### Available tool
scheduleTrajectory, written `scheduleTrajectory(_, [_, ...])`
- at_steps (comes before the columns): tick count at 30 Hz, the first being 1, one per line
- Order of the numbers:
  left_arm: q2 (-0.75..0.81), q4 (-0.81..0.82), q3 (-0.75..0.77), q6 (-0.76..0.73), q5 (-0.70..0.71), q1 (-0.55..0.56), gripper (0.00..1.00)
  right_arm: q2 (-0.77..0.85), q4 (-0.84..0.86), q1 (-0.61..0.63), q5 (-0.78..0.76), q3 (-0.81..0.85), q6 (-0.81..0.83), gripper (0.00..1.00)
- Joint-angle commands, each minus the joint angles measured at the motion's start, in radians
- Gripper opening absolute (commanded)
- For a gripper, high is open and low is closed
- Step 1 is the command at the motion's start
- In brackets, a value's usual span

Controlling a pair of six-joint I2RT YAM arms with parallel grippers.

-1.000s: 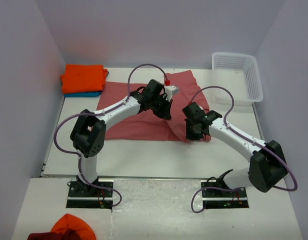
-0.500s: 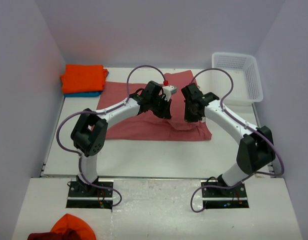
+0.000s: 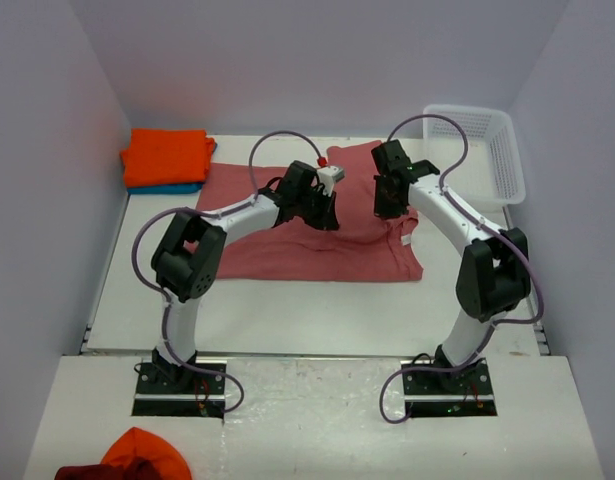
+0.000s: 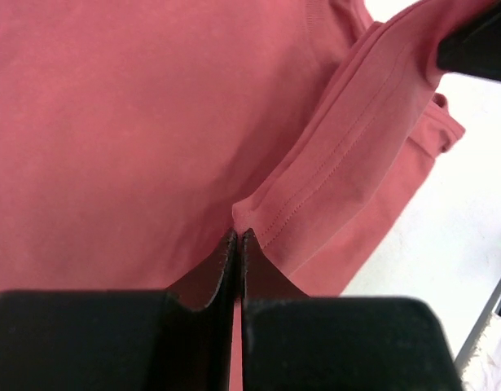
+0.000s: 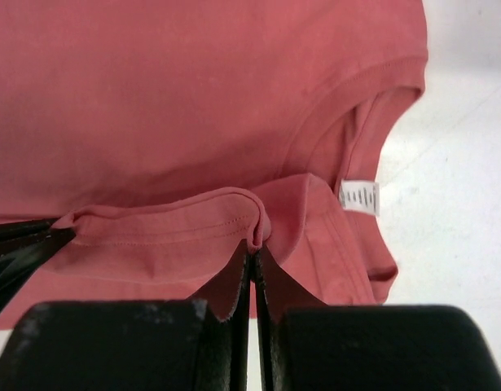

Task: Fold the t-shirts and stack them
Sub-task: Fold the flattened tshirt in 1/3 of the way

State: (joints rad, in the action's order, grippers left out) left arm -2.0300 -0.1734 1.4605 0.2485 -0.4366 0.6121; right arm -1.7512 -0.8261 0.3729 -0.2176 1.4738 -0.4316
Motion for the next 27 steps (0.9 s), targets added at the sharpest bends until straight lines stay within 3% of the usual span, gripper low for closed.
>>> scheduleTrajectory(1, [-0.024,0.083,0.034,0.021,-0.016,-0.021,0.00,-0.040,0.044,-0.017,0.023,0.066,0.053,0.00])
scheduleTrajectory(18, [-0.140,0.153,0.141,0.064,-0.019,-0.058,0.00,-0.267,0.079,-0.098,0.164,0.315,0.128,0.00])
scheduleTrajectory(27, [-0.170,0.218,0.133,0.103,0.018,-0.057,0.00,-0.327,0.079,-0.112,0.198,0.345,0.163,0.00])
